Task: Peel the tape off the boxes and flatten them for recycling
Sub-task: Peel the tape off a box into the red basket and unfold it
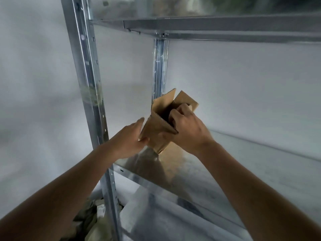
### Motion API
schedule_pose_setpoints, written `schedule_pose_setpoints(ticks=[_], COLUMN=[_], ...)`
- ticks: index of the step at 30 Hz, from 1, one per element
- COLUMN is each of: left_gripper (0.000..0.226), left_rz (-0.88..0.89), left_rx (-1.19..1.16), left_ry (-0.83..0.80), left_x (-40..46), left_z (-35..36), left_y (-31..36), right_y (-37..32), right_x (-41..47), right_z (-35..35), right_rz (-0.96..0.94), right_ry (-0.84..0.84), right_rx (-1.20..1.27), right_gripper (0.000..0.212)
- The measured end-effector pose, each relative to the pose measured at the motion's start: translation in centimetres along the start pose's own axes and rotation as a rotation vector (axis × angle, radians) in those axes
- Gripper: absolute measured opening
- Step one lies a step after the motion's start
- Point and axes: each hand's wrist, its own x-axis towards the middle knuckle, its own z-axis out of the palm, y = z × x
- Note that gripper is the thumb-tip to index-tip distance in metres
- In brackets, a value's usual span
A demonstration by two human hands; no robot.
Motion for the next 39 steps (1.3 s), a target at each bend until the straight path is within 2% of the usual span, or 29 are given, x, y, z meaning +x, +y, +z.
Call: schedule_pose_setpoints(ticks=[5,8,10,11,12,14,16,20,22,24,28,30,34,36,39], left_gripper=[0.034,0.031,0.028,0.025,0.023,0.021,0.024,0.028,0.023,0.022,0.021,0.023,0.044,0.043,0.032], left_rz=[-0.046,-0.047,-0.039,-0.027,-0.013,0.011,0.028,0.019,0.028,0.040,0.025,0.007,-0.087,-0.216,-0.312], left_rx=[-0.143,-0.112,-0.151,-0.176,-0.196,-0.234,-0.278,-0.492,-0.642,-0.715,-0.885,-0.988,-1.102,-1.159,-1.211], left_ry=[-0.075,-0.106,-0.088,-0.065,-0.039,0.000,0.037,0.114,0.128,0.163,0.325,0.357,0.309,0.299,0.295], left_x=[0.7,1.3,1.4,1.4,1.4,1.4,1.4,1.0,0.7,0.5,0.5,0.4,0.9,1.4,1.7], left_z=[1.5,1.8,2.3,2.5,2.6,2.6,2.4,2.5,2.7,2.7,2.3,2.3,2.6,2.8,2.6], left_y=[-0.2,0.1,0.8,1.2,1.6,2.4,3.1,5.1,6.5,8.2,10.4,11.2,13.1,14.4,16.4], right_y=[2.0,3.0,3.7,3.9,4.0,3.6,3.4,3.9,4.0,4.2,4.5,5.0,6.1,6.6,7.7], right_x=[-1.4,-2.4,-2.9,-3.1,-3.3,-3.9,-4.3,-5.1,-5.4,-6.0,-7.5,-8.3,-10.1,-11.0,-12.5], right_z=[-1.4,-1.8,-1.9,-1.8,-1.9,-2.4,-2.9,-3.9,-3.8,-3.6,-3.5,-3.8,-4.4,-4.7,-4.9], right_rz=[-0.015,0.070,0.096,0.093,0.092,0.140,0.246,0.622,0.719,0.695,0.647,0.701,0.727,0.715,0.734], right_ry=[0.021,0.094,0.016,-0.065,-0.161,-0.336,-0.408,-0.384,-0.315,-0.252,-0.087,-0.022,-0.021,-0.042,-0.059], right_rx=[-0.011,-0.123,-0.110,-0.054,0.039,0.377,0.727,0.933,1.040,1.060,1.033,1.040,1.152,1.209,1.241], right_gripper=[0.049,0.040,0.034,0.037,0.050,0.076,0.089,0.107,0.096,0.077,0.055,0.055,0.054,0.054,0.071])
